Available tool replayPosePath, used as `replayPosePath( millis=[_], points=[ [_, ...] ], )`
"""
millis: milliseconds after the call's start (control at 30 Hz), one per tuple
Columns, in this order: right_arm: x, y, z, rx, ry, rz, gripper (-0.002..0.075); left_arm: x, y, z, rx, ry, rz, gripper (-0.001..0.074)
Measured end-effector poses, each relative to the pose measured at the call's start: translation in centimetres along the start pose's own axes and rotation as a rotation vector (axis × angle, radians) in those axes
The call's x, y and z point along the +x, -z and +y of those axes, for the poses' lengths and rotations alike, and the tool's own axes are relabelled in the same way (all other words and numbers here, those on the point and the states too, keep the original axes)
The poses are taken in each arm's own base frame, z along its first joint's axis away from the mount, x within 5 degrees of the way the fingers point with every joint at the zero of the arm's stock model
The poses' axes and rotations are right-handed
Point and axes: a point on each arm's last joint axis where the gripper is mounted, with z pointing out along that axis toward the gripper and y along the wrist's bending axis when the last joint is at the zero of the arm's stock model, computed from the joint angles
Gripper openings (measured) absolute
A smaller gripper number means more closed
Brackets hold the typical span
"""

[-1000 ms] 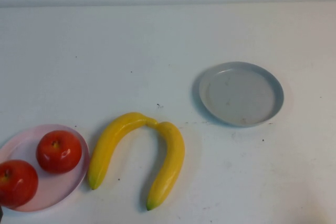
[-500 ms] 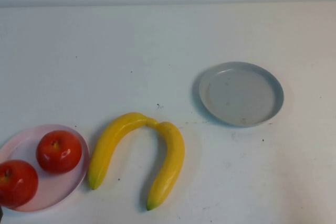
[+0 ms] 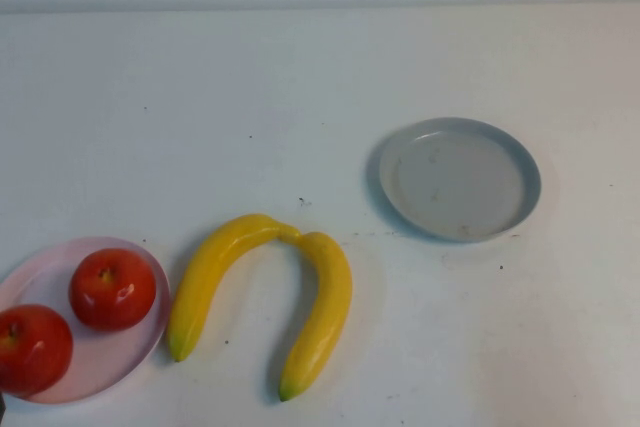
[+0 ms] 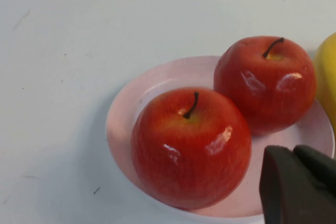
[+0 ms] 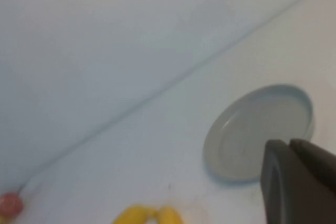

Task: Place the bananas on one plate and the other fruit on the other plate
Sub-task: Put another type of fruit in the right plate

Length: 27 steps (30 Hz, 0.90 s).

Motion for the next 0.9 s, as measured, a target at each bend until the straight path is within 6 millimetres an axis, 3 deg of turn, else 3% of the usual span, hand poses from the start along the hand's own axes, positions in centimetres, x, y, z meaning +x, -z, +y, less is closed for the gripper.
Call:
replayPosePath(
  millis=[167, 300, 567, 700, 900],
  points=[
    [-1.7, -1.3, 3.5, -0.021, 0.037, 0.288, -0.0017, 0.0, 0.0, 0.0, 0.0, 0.0, 0.0, -0.0004],
    [-3.1, -3.7, 5.1, 0.025, 0.085, 0.576, -0.0017, 0.0, 0.0, 0.0, 0.0, 0.0, 0.0, -0.0004],
    [-6.0, -11.0, 4.9, 0.18, 0.18, 0.908, -0.0017, 0.0, 0.0, 0.0, 0.0, 0.0, 0.0, -0.0004],
    [-5.5, -14.3, 4.7, 0.191, 0.231, 1.04, -0.0017, 0.0, 0.0, 0.0, 0.0, 0.0, 0.0, -0.0004],
    [-1.7, -17.9, 8.2, 0.141, 0.383, 1.205, -0.0017, 0.0, 0.0, 0.0, 0.0, 0.0, 0.0, -0.0004]
  ],
)
